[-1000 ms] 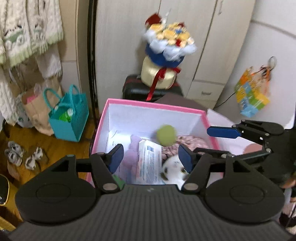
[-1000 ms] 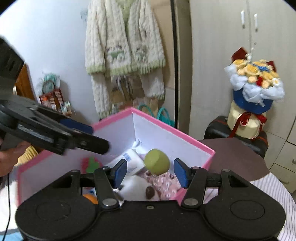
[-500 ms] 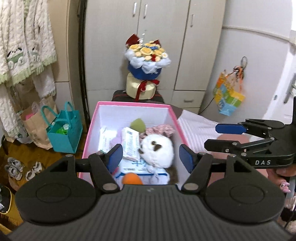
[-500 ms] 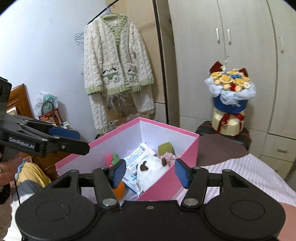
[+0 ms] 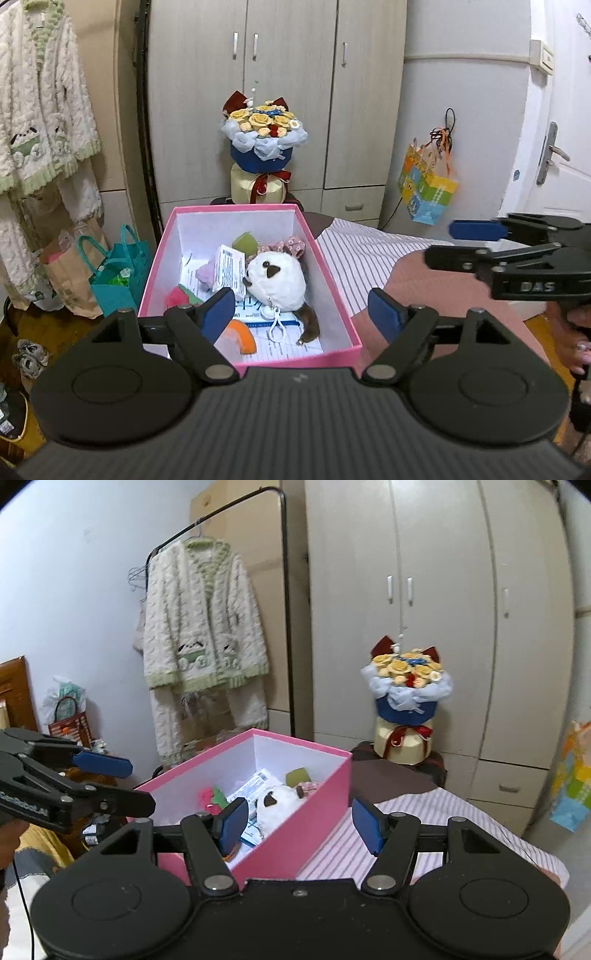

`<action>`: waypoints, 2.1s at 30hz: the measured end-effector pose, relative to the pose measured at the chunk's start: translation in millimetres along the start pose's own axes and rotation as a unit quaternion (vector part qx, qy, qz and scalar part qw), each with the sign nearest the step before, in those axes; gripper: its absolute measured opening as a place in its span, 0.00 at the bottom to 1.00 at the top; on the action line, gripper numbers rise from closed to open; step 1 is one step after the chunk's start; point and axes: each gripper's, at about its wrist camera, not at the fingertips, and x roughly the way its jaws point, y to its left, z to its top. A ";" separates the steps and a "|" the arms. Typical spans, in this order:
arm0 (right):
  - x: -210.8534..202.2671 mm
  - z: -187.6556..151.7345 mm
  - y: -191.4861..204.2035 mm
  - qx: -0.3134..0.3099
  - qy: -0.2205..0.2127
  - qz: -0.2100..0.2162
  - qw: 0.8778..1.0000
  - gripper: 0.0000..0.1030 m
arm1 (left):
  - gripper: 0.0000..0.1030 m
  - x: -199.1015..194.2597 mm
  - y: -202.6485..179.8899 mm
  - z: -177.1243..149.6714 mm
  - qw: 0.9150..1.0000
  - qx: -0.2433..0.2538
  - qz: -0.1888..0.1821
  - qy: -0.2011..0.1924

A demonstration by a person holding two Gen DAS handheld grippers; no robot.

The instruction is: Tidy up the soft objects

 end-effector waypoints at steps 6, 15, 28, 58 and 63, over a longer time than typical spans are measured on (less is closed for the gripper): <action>-17.6 -19.6 -5.0 0.043 -0.004 -0.033 0.999 0.75 | 0.88 5.1 -12.9 -15.4 1.000 -0.008 0.005 0.003; -37.8 -21.0 2.4 0.061 0.001 -0.171 0.983 1.00 | 0.99 -15.3 -35.1 -20.8 0.997 0.000 0.069 -0.047; -85.8 -44.7 14.9 0.071 -0.012 -0.212 0.975 1.00 | 1.00 -18.7 -53.9 -43.4 0.996 -0.006 0.076 -0.054; -91.5 -66.5 24.5 0.064 0.004 -0.236 0.970 1.00 | 1.00 -25.9 -68.3 -65.0 0.991 -0.006 0.127 -0.049; -95.4 -68.4 24.1 0.061 0.001 -0.237 0.970 1.00 | 1.00 -27.2 -72.2 -67.7 0.990 0.001 0.130 -0.056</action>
